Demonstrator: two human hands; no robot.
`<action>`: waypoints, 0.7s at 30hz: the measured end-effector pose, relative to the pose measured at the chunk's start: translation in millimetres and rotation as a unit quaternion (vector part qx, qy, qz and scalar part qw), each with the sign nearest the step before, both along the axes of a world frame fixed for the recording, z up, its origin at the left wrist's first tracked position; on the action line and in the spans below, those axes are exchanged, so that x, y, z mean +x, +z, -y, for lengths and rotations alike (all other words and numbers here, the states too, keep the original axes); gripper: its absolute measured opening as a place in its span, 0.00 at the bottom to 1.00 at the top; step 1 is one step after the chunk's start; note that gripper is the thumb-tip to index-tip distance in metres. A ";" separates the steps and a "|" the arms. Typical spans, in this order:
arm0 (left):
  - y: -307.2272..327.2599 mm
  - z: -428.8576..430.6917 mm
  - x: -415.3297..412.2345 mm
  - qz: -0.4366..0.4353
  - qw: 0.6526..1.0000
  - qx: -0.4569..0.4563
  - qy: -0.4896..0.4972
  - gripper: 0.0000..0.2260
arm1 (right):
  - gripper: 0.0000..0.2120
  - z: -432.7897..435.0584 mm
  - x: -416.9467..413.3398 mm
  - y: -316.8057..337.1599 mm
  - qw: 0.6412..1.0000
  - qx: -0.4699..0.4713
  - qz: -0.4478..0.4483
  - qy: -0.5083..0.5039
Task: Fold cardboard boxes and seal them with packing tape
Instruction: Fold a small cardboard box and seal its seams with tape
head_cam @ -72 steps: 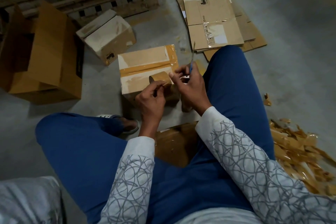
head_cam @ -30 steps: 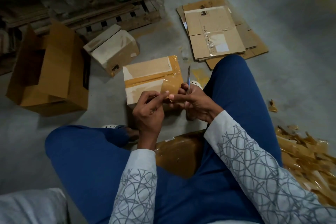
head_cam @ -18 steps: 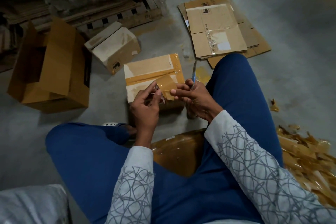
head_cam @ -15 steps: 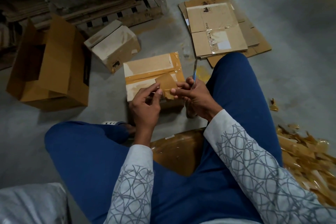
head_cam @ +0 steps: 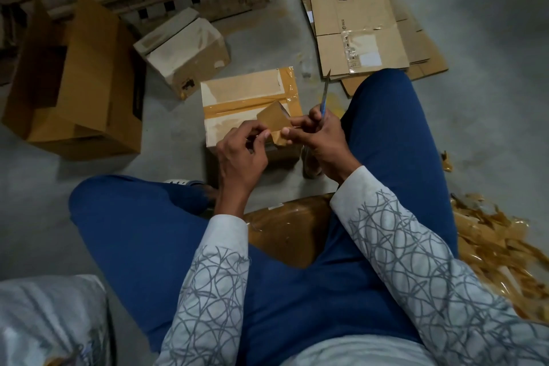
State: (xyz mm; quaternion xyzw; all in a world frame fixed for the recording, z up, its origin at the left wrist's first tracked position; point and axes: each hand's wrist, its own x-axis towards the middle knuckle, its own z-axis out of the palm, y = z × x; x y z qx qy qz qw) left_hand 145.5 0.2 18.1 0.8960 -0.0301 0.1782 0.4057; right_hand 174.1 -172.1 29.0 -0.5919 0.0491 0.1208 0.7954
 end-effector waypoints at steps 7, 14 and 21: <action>-3.7 5.5 -0.2 0.018 1.000 0.026 -0.001 0.04 | 0.19 -0.4 -2.8 -0.6 0.999 0.033 -0.025 -0.024; -3.5 17.5 -4.3 0.040 0.999 0.023 0.022 0.03 | 0.21 -2.3 -2.0 -1.0 0.997 0.065 -0.021 -0.028; 13.3 22.1 -10.9 -0.034 0.971 -0.211 0.106 0.11 | 0.20 -10.4 -6.2 3.1 0.999 0.021 0.038 -0.025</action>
